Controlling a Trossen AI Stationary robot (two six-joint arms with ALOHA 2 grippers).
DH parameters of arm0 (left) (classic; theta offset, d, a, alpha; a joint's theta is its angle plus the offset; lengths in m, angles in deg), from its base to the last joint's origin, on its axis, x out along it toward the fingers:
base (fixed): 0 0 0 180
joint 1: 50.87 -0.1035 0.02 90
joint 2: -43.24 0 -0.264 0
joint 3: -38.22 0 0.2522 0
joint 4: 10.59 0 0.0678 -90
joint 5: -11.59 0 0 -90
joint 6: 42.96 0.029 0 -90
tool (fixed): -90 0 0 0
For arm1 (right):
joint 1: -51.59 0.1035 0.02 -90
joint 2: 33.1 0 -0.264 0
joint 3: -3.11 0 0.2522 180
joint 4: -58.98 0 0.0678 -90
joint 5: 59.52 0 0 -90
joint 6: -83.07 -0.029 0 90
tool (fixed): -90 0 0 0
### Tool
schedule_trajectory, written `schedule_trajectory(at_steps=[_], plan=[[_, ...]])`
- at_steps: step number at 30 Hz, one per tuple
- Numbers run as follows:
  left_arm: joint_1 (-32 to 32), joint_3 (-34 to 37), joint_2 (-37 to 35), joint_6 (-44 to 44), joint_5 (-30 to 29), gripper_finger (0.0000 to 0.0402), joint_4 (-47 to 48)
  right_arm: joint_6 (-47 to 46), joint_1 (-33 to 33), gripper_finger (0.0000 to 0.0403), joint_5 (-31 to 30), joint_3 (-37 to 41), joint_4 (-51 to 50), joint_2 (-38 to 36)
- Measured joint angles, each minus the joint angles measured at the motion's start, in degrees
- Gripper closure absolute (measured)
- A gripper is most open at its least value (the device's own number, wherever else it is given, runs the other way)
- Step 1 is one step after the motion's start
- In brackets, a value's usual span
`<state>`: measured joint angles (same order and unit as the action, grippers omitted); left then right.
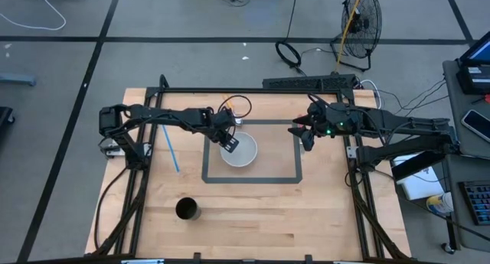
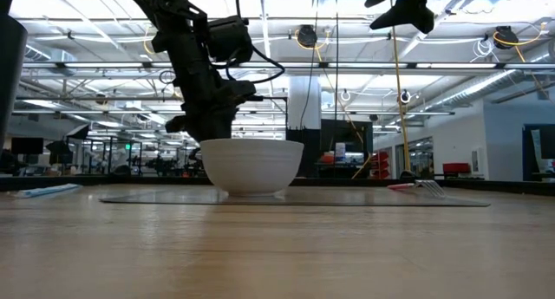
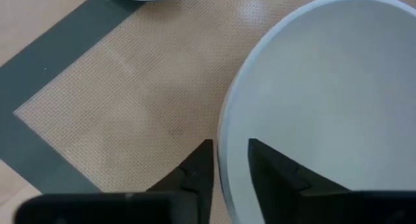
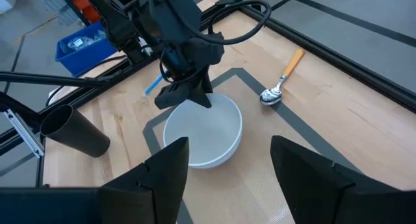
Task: Pick & Place Utensil
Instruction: Put the white bowl on the table mat, then put the yellow spoon into the bowl on the table mat
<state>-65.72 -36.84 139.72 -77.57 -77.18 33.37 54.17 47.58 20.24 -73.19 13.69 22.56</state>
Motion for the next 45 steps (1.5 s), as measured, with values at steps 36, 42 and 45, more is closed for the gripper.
schedule_trajectory(at_steps=[36, 42, 45], plan=[[-1.46, 0.00, -27.26, 10.14, -1.27, 0.0176, 8.92, 2.55, 0.04, 0.0196, 10.59, -0.04, 0.10, 0.42], [0.79, 0.00, -32.53, 11.15, 1.37, 0.0176, 17.18, -0.59, -0.05, 0.0202, 9.81, -0.07, 0.49, 2.39], [2.25, 0.00, -33.84, 13.40, -2.43, 0.0176, 18.68, -2.06, -0.94, 0.0202, 3.83, -0.07, 0.22, 3.84]])
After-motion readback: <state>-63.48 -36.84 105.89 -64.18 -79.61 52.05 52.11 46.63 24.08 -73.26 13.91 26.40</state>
